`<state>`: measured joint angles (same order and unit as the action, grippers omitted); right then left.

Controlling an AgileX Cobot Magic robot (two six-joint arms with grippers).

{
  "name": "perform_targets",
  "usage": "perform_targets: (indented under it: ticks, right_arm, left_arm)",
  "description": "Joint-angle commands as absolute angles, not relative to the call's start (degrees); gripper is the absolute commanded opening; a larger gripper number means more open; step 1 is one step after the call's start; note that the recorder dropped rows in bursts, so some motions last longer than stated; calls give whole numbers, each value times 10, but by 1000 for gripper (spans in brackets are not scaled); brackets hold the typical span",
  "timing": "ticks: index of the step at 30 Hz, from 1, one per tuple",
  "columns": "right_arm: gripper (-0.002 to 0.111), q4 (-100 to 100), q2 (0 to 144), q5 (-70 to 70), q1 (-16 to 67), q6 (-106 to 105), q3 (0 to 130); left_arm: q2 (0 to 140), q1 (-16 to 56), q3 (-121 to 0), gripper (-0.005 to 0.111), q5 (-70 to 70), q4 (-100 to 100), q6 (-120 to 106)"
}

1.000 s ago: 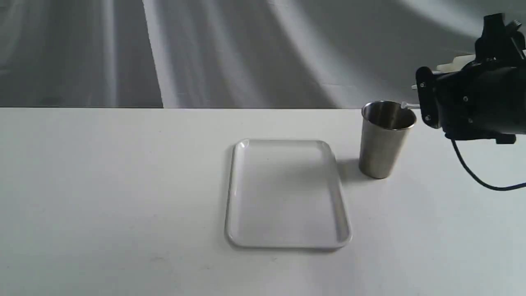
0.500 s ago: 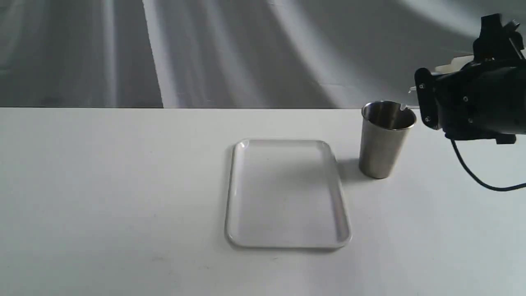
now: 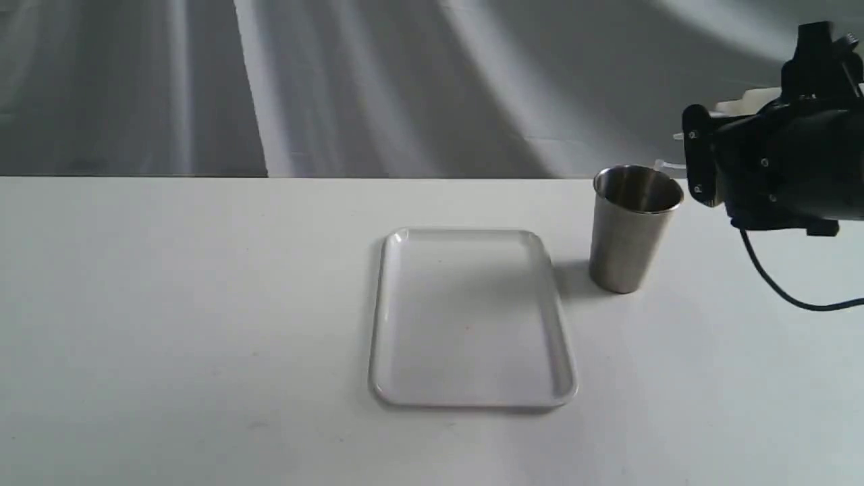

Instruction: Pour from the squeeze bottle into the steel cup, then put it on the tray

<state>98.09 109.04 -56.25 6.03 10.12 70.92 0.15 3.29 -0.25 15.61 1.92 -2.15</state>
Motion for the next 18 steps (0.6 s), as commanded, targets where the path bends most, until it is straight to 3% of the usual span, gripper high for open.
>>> perform_targets:
  ticks: [1,18]
  right_arm:
    - [0,999,1084,-579,62,150,714]
    - [0,999,1083,-519,45,322,712]
  left_arm:
    - [0,36,0,0,152,19,-18]
    - [0,36,0,0,152,19,-20]
